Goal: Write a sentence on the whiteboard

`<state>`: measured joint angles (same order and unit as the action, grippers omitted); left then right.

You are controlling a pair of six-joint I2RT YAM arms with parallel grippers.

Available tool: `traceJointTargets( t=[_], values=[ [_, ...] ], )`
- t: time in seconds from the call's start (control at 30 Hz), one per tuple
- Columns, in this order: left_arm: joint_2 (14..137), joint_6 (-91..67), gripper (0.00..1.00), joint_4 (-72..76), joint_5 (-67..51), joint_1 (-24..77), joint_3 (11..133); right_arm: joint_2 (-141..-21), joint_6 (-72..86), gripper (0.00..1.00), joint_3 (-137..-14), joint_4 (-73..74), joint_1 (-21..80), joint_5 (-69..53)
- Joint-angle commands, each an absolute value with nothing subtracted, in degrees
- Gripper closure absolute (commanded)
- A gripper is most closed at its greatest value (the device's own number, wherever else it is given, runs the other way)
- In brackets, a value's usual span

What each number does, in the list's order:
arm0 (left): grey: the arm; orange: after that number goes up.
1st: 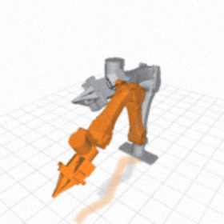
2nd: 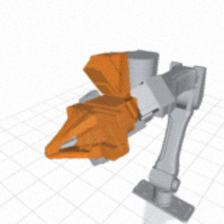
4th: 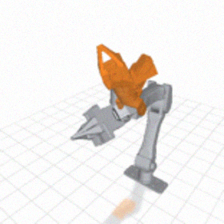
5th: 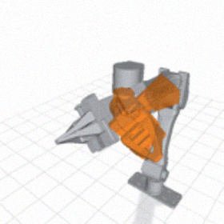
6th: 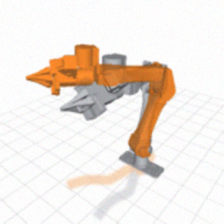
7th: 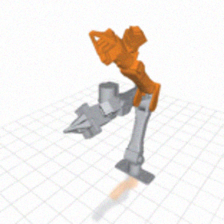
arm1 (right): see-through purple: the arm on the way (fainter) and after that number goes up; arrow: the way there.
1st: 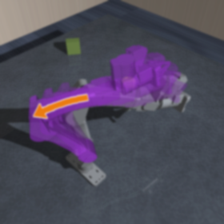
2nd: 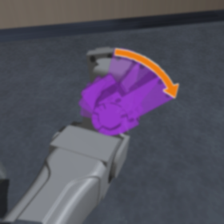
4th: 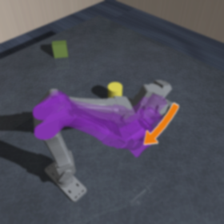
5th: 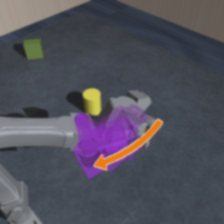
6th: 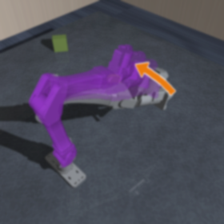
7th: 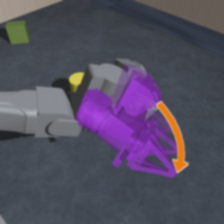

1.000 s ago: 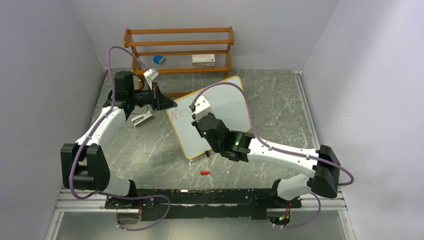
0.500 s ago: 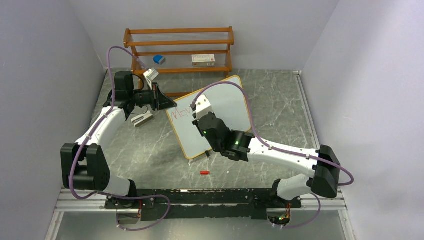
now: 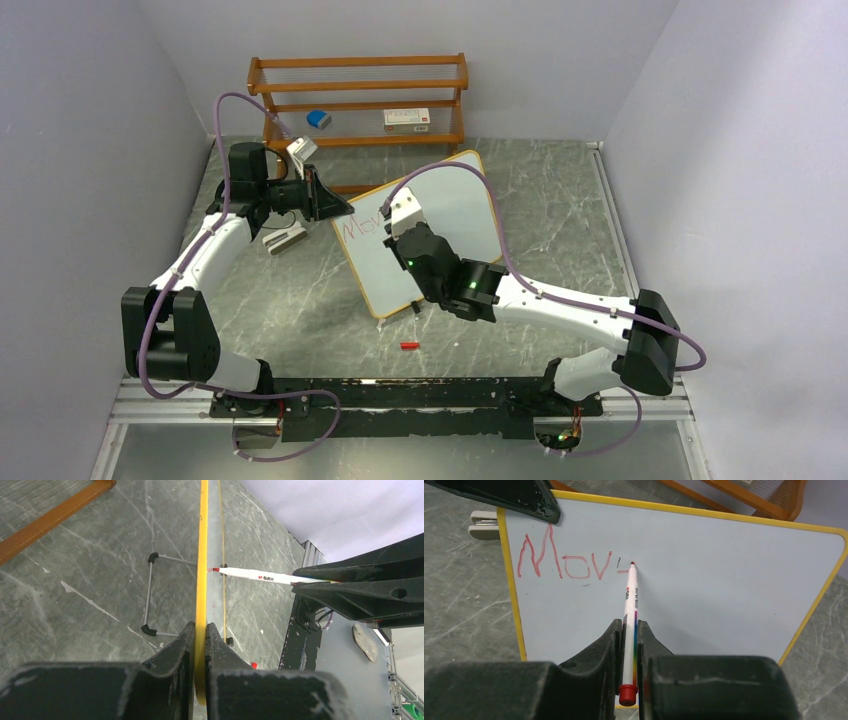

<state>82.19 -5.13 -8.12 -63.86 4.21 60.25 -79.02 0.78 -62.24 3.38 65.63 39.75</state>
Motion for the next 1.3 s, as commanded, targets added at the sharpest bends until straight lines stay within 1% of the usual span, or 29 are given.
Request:
traceJointTargets(
  t=[0.0, 0.33, 0.9, 1.27],
  values=[
    [82.4, -2.1, 0.95, -8.9, -63.2, 3.5, 60.4, -80.4, 0.4, 1.0, -63.4, 1.5, 65.0, 37.8],
    [82.4, -2.0, 0.95, -9.0, -63.3, 3.5, 60.4, -80.0, 0.4, 1.0, -63.2, 1.4, 65.1, 35.4],
    [82.4, -1.8, 0.95, -9.4, -63.0, 3.6, 60.5, -79.0, 1.6, 1.0, -62.4, 6.3, 65.3, 33.4],
    [82.2, -1.6, 0.95, -9.6, -62.7, 3.5, 60.6, -78.2, 2.2, 1.0, -61.6, 8.6, 65.5, 34.4]
  ],
)
